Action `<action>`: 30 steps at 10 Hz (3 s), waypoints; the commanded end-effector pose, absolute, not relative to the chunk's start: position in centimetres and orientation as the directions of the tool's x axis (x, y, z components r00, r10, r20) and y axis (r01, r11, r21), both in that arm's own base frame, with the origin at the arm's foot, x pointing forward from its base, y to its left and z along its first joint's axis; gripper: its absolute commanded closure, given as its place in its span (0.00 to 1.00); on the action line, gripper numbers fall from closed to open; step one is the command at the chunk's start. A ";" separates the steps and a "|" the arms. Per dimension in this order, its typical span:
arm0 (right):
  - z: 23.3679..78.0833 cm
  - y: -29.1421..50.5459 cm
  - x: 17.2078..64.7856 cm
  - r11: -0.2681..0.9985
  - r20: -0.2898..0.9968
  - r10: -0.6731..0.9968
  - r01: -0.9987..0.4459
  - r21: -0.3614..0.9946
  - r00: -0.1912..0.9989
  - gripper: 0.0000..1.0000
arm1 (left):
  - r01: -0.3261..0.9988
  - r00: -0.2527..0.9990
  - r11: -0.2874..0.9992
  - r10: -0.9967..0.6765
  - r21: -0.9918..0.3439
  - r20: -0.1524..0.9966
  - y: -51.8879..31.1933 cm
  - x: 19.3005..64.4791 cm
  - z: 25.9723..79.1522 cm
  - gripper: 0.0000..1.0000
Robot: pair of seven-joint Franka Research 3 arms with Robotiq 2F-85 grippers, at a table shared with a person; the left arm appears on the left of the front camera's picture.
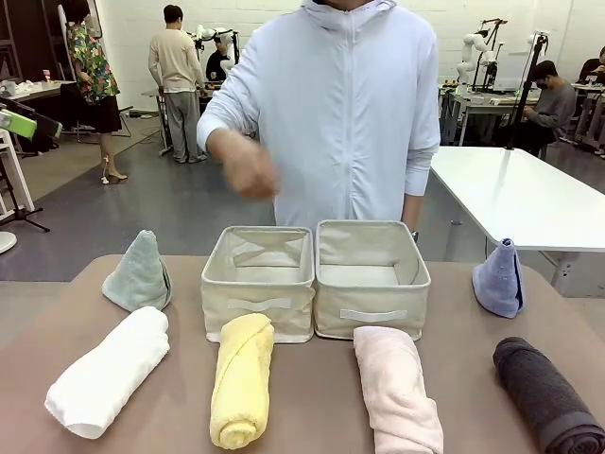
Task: Sort the towels based on their folding style.
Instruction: Pick up one triangle-folded towel and place it in the left Fabric basket.
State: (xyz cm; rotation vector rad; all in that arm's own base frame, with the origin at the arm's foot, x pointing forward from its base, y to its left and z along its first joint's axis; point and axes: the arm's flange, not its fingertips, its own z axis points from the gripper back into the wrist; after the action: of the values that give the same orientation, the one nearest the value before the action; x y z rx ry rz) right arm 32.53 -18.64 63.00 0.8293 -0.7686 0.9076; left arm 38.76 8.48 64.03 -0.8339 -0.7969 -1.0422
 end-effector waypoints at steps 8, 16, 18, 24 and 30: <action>63.1 -18.9 32.6 0.355 0.853 0.334 -0.891 0.281 0.402 0.00 | 0.947 0.279 0.259 -0.365 -0.191 0.888 9.2 38.7 64.0 0.00; 63.1 -18.9 32.6 0.355 0.853 0.334 -0.891 0.281 0.402 0.00 | 0.947 0.279 0.259 -0.365 -0.191 0.888 9.2 38.7 64.0 0.00; 63.1 -18.9 32.6 0.355 0.853 0.334 -0.891 0.281 0.402 0.00 | 0.940 0.301 0.272 -0.380 -0.205 0.875 9.1 38.6 63.9 0.00; 63.1 -18.9 32.6 0.355 0.853 0.334 -0.891 0.281 0.402 0.00 | 0.799 0.583 0.588 -0.709 -0.125 0.396 -3.1 48.3 59.4 0.00; 63.1 -18.9 32.6 0.355 0.853 0.334 -0.891 0.281 0.402 0.00 | 0.691 0.714 0.712 -0.644 -0.127 0.276 -4.9 49.1 56.9 0.00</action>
State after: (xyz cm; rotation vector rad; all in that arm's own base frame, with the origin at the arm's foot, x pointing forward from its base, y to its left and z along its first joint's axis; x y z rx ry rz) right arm 32.46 -18.79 62.87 0.8398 -0.7626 0.8908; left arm 48.99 -4.59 56.92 -0.2304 -0.2050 -0.7386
